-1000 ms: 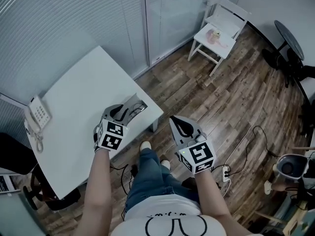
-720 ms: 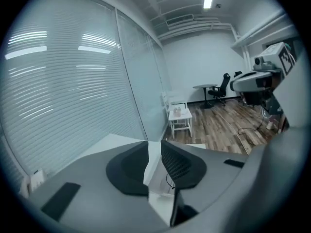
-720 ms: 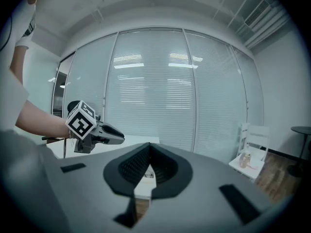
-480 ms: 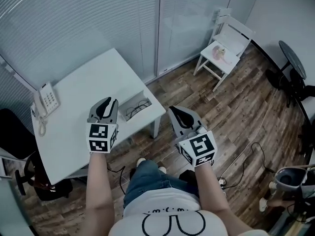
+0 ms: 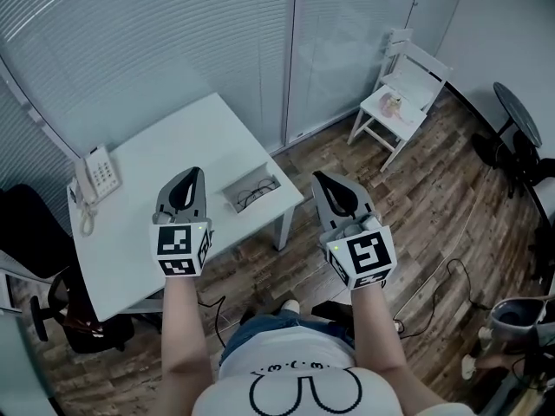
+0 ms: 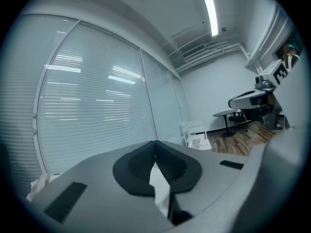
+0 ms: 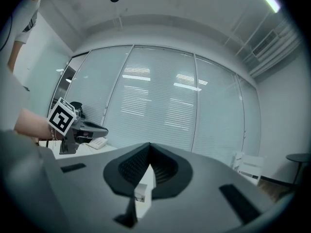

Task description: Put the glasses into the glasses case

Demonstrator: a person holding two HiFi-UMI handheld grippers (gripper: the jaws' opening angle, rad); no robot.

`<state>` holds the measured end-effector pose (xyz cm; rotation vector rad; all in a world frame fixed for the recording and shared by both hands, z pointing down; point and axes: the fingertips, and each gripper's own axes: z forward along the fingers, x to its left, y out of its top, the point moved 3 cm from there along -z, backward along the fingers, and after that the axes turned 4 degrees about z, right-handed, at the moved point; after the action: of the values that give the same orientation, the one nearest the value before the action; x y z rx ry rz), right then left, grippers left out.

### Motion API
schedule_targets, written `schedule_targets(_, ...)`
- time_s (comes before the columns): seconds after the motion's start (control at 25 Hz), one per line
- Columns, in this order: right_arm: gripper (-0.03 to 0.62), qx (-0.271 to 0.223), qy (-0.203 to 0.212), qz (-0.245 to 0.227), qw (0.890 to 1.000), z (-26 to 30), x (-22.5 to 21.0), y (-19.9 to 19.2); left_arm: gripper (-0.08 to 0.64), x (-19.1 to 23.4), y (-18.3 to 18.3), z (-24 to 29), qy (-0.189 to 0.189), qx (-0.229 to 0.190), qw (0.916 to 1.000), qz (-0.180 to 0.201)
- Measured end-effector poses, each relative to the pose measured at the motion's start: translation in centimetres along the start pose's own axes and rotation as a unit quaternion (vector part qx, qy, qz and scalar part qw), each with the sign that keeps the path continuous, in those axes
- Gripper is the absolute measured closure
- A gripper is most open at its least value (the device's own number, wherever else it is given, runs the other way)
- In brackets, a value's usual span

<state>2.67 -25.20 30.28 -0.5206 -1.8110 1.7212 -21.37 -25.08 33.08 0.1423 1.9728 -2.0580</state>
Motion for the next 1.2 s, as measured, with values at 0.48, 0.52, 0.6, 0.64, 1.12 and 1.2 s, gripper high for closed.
schedule_targets(0.48,0.583,-0.047,-0.054,-0.026,0.997,-1.0,-0.4,6.1,0.543,1.4,4.5,-2.3,0.005,-0.056,0.9984,-0.002)
schedule_targets(0.52,0.583,-0.052,-0.058,-0.029,0.996,-1.1,-0.6,6.7,0.543,1.4,4.8,-2.4,0.004,-0.061,0.9981,-0.001)
schedule_targets(0.6,0.583,-0.061,-0.065,-0.035,0.995,-1.4,-0.8,7.8,0.543,1.5,5.4,-2.6,0.004,-0.07,0.9976,0.002)
schedule_targets(0.64,0.583,-0.064,-0.067,-0.038,0.995,-1.5,-0.8,8.2,0.544,1.5,5.6,-2.7,0.003,-0.073,0.9973,0.004)
schedule_targets(1.12,0.583,-0.056,-0.073,-0.044,0.995,-1.2,0.1,7.9,0.543,2.1,6.6,-3.3,0.0,-0.092,0.9958,0.01)
schedule_targets(1.2,0.583,-0.055,-0.073,-0.045,0.995,-1.2,0.1,8.0,0.543,2.2,6.9,-3.4,-0.001,-0.095,0.9954,0.01)
